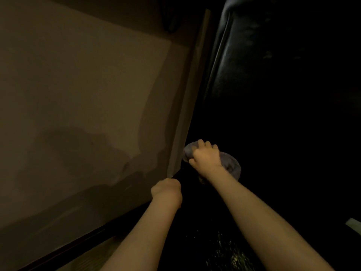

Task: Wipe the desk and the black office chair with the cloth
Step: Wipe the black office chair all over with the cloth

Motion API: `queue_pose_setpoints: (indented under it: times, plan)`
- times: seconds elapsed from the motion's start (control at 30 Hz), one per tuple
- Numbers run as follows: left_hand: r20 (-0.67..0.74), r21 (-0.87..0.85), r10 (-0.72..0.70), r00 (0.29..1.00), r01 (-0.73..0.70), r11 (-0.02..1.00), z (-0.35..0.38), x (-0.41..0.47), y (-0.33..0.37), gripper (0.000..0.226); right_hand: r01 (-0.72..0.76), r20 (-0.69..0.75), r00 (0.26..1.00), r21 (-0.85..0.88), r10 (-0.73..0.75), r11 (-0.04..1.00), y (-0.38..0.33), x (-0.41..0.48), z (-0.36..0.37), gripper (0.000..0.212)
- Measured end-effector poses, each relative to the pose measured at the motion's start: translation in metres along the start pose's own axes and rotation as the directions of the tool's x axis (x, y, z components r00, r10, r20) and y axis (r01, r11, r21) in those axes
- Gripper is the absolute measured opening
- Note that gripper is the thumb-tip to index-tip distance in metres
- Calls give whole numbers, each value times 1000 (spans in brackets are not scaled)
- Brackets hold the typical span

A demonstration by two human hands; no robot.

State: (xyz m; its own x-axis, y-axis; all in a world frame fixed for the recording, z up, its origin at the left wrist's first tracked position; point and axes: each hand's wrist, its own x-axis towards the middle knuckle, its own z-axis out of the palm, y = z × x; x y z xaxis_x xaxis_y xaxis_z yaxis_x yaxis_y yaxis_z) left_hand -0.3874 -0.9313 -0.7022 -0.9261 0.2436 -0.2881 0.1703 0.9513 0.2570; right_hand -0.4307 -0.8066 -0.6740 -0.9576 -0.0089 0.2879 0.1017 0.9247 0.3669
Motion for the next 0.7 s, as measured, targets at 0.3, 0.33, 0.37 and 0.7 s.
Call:
queue_pose_setpoints:
  times: [0.3,0.33,0.37,0.7]
  plan:
    - [31,-70,52,998,-50,996,5,9,2,42,-343,350,884,34,310,939,29,-19,4,32]
    - [38,-71,56,998,-53,996,5,9,3,41,-333,360,885,49,294,942,39,-24,0,32]
    - [43,-67,57,997,-54,996,5,9,3,41,-314,347,897,64,274,947,45,-29,-4,33]
    - [62,-14,62,996,-61,998,5,16,2,43,-202,110,967,-226,231,953,-30,20,12,39]
